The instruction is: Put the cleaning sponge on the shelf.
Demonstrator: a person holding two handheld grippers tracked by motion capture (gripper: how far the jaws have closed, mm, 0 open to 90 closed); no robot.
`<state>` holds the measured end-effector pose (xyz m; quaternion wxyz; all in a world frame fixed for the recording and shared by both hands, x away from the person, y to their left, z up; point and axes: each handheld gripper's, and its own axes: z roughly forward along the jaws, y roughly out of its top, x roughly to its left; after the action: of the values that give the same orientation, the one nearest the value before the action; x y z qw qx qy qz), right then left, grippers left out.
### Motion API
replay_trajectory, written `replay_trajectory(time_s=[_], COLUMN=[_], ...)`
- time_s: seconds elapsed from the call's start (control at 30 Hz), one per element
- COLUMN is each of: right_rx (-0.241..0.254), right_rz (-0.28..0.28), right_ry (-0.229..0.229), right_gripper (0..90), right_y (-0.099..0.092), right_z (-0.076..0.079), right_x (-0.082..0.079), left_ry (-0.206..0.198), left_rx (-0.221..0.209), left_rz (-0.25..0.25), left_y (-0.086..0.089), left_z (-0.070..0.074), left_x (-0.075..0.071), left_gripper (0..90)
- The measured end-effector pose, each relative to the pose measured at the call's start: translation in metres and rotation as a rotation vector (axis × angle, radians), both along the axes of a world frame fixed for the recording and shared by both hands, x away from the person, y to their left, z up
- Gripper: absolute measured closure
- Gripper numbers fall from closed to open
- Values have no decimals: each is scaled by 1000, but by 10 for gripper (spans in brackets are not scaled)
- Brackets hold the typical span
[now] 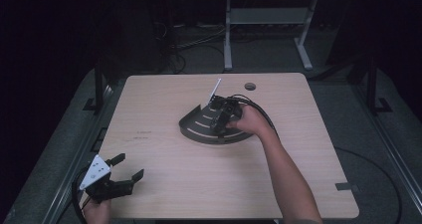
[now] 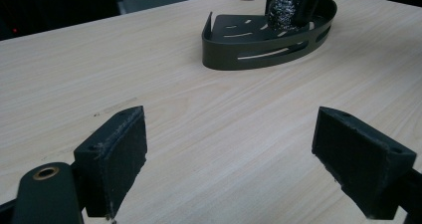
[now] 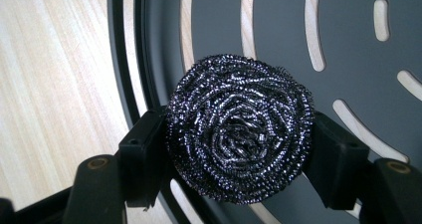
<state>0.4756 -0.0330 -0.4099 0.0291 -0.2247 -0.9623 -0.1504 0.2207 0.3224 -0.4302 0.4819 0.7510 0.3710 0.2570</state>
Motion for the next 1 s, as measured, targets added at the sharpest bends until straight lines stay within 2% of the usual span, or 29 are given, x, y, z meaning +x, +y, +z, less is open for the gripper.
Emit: replay_trajectory(time_s=[0.27, 0.53, 0.73, 1.0], right_rx=[-9, -12, 5, -10], right_rz=[-16, -30, -49, -58], right_ry=[-11, -1, 11, 8], right_gripper=[318, 317, 316, 311], right_y=[2, 3, 2, -2], right_z=[-7, -14, -21, -24], right_x=[4, 7, 9, 10], left_ry=[-1, -4, -2, 2], left_rx=[2, 5, 6, 9], left_rz=[-4, -3, -1, -3], left_y=[-1, -1, -1, -1], left_z=[0, 0, 0, 0], left_x=[0, 0, 0, 1], left_gripper=[135, 135, 135, 135])
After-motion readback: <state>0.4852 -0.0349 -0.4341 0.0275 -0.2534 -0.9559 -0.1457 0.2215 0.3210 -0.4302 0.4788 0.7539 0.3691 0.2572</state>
